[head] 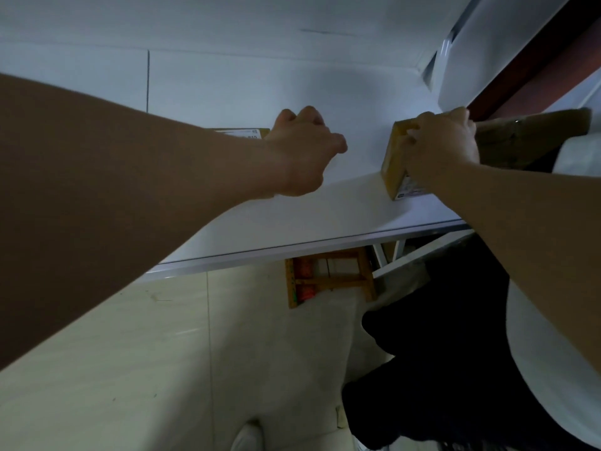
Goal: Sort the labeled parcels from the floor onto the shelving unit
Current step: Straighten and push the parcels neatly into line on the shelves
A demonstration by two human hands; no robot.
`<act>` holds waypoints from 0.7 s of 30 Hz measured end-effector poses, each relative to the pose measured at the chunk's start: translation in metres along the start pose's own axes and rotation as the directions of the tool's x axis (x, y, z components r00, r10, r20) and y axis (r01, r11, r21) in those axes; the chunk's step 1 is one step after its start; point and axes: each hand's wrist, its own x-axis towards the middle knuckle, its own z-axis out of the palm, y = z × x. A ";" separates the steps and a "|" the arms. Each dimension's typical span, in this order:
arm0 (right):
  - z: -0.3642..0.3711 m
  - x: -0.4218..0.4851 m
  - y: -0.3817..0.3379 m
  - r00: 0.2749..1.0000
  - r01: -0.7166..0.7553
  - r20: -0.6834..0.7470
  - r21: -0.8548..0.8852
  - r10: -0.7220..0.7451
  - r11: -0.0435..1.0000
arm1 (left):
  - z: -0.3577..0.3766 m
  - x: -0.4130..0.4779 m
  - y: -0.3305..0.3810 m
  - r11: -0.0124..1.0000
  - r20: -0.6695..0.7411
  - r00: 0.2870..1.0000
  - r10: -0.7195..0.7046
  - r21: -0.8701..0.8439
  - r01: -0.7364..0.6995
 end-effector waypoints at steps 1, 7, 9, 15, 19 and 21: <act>-0.001 0.001 -0.001 1.000 0.003 0.012 -0.005 -0.003 1.000 | 0.000 -0.001 -0.001 1.000 -0.001 1.000 0.001 0.007 -0.001; 0.005 0.003 0.007 0.995 -0.077 0.056 0.001 0.077 0.997 | 0.003 0.001 0.003 0.998 -0.014 1.000 -0.015 -0.059 0.014; 0.008 0.004 0.007 0.993 -0.104 0.062 -0.014 0.105 0.994 | 0.005 0.000 0.006 0.998 -0.016 1.000 -0.011 -0.055 0.010; 0.010 -0.003 -0.005 0.993 -0.116 0.045 0.160 0.110 0.980 | 0.000 0.001 0.006 1.000 -0.025 1.000 -0.017 -0.027 0.016; 0.016 -0.012 -0.041 1.000 0.014 -0.022 0.258 -0.008 0.966 | -0.009 0.000 0.001 0.996 -0.052 0.995 -0.088 0.024 0.089; 0.020 -0.017 -0.061 0.997 0.070 -0.035 0.329 -0.062 0.942 | -0.015 -0.003 -0.003 0.990 -0.058 0.990 -0.130 0.049 0.133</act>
